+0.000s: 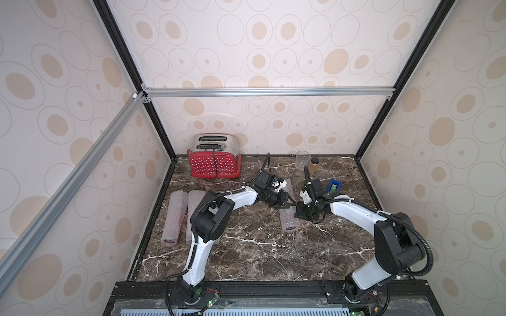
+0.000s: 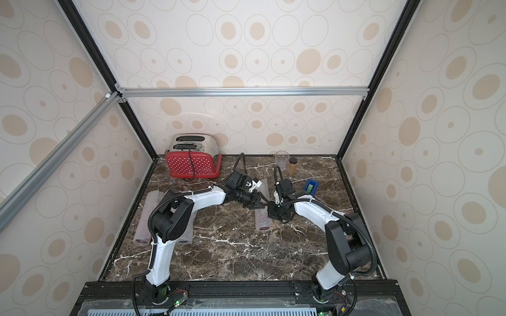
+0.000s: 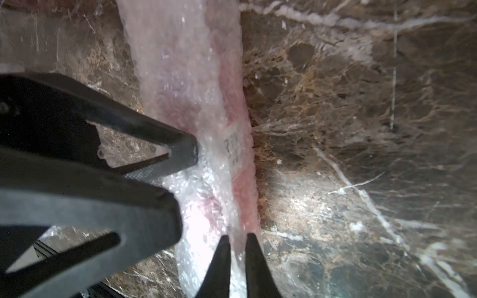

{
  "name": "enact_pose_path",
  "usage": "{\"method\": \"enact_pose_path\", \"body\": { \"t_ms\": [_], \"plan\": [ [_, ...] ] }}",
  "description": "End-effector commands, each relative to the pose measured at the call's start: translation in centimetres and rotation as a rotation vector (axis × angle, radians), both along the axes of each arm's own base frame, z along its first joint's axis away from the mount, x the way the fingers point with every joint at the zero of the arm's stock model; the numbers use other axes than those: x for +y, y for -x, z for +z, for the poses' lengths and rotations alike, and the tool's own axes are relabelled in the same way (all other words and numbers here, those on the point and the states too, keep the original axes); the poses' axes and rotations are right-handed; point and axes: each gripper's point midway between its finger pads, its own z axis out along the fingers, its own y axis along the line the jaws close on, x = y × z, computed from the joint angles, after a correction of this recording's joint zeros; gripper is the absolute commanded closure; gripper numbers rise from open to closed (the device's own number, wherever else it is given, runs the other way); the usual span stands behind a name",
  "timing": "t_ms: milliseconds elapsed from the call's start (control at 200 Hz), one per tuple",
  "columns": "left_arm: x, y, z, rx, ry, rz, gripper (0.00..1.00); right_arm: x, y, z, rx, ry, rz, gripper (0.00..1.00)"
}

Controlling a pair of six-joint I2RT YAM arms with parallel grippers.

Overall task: Wrap wine bottles in bubble wrap
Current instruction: Wrap the wine bottle in bubble wrap.

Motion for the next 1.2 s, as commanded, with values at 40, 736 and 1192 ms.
{"method": "enact_pose_path", "body": {
  "t_ms": [40, 736, 1192],
  "plan": [
    [4.1, 2.1, -7.9, 0.137, -0.271, 0.063, 0.53, 0.7, -0.1, 0.1, -0.027, -0.056, 0.023, 0.95],
    [7.5, 0.6, 2.0, -0.092, -0.237, 0.117, 0.19, 3.0, -0.1, -2.4, 0.019, -0.213, 0.004, 0.97],
    [7.1, -3.5, -1.4, -0.075, -0.241, 0.138, 0.15, 3.5, 0.2, -3.0, 0.03, -0.23, 0.0, 0.96]
  ]
}}
